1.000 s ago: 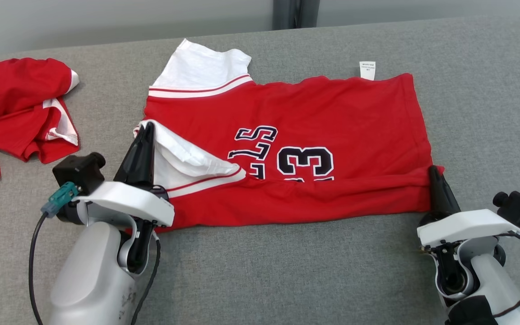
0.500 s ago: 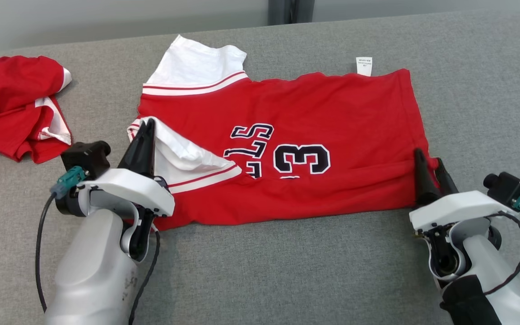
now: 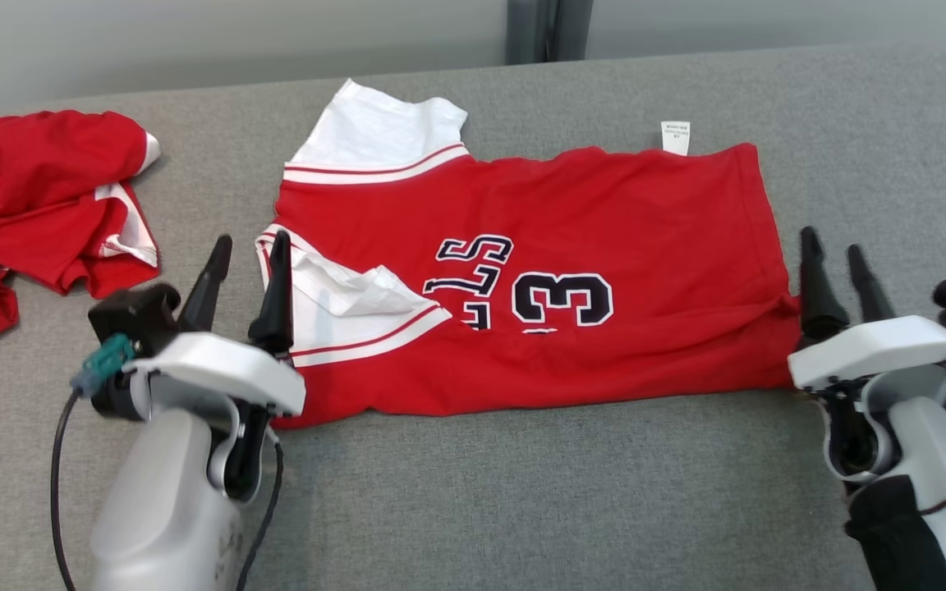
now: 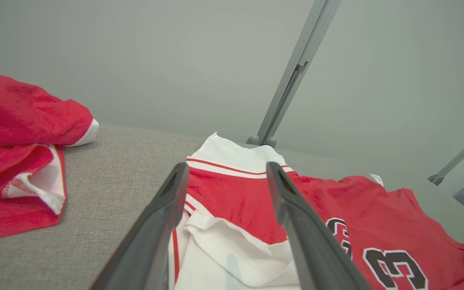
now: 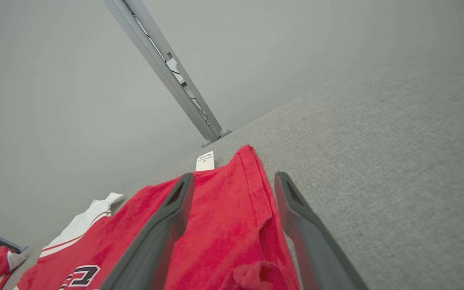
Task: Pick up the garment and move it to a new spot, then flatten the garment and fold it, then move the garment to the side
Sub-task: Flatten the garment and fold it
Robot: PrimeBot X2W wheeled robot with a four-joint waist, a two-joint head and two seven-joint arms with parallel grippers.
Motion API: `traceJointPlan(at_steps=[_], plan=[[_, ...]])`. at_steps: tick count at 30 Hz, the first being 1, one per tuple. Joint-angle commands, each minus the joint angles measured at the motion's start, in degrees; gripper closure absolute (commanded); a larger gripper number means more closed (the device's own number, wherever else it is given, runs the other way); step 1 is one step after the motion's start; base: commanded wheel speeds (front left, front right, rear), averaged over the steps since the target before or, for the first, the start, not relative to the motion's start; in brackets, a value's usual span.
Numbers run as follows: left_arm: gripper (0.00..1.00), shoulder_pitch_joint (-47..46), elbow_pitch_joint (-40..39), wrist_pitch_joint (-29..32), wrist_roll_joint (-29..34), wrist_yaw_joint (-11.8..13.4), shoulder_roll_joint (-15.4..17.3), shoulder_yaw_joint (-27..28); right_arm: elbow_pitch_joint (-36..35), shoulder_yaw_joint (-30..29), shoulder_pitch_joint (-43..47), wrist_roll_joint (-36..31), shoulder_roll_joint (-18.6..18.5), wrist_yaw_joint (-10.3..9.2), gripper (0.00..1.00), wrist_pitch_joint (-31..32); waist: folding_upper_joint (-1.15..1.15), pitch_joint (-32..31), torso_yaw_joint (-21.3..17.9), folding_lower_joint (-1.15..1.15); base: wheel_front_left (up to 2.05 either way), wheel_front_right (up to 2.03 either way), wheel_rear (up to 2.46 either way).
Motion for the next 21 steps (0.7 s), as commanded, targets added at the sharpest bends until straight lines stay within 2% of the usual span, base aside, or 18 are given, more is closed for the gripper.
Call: traceJointPlan(at_steps=[1,8,12,21], plan=[[0.00,1.6,-0.7,-0.1,-0.1,-0.2,0.4,0.3,-1.8,-1.5,1.5,-1.8,-0.7,0.03,0.00,-0.4,0.00,-0.7,0.4,0.00,0.00,0.00,0.00],[0.00,7.9,-1.9,0.1,-0.7,-0.2,2.1,0.2,-11.5,-7.5,8.6,-11.3,0.4,0.03,0.00,-0.4,0.00,-3.2,1.1,0.00,0.00,0.00,0.00],[0.00,11.7,-2.3,3.4,-1.0,0.0,3.1,-0.6,-16.3,-9.3,14.0,-16.2,1.6,0.03,0.00,-0.4,0.00,-4.8,1.6,0.00,0.00,0.00,0.00],[0.00,15.6,-3.3,13.8,-2.1,2.9,3.0,-1.7,-22.5,-9.5,20.5,-17.8,3.1,0.03,0.00,1.7,0.00,-5.9,0.9,0.00,0.00,0.00,0.00]])
